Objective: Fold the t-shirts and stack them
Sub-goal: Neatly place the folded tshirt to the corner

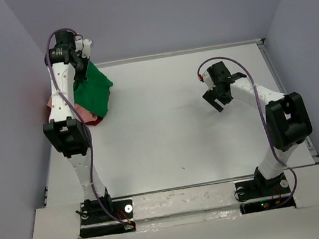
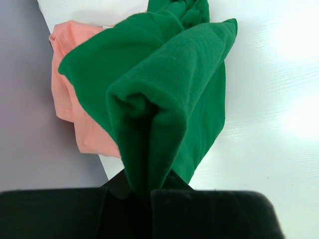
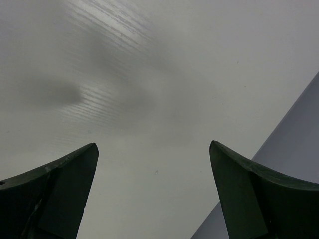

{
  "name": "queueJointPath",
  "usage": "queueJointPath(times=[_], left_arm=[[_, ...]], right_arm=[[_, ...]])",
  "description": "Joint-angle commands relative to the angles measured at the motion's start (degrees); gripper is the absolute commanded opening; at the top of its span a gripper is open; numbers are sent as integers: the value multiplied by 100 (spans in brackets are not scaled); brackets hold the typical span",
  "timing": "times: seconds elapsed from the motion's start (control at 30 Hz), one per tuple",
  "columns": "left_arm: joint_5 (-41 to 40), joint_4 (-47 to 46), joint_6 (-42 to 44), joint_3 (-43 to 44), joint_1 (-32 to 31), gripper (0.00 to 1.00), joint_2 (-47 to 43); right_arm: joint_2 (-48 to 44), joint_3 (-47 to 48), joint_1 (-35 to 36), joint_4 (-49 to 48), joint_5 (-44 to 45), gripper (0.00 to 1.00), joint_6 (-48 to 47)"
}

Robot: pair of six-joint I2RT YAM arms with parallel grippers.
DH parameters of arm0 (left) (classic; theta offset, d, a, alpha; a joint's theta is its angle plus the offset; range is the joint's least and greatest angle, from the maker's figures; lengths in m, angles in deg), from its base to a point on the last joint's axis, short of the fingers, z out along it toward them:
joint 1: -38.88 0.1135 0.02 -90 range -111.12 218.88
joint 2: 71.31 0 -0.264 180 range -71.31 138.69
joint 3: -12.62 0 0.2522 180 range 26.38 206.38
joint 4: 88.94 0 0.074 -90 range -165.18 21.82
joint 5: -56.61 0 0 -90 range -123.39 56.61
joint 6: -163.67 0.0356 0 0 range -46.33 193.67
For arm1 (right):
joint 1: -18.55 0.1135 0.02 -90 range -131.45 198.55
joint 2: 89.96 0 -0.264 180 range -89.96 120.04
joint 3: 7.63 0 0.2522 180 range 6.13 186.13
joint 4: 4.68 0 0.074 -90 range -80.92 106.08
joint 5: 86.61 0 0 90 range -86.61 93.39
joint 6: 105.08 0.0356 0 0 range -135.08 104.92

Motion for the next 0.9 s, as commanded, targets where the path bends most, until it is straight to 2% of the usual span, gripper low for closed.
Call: queueJointPath(times=[0.0,0.37,0.87], left_arm=[[50,225,623,399,8,0,-599],[6,225,623,373,-212,0,-801],[-512,234,772,250,-229,0,-880]], right_arm=[[59,278,-23,-22,86,98,78],[209,401,-23,49,156,98,86],[358,428,-23,84,235,98,78]])
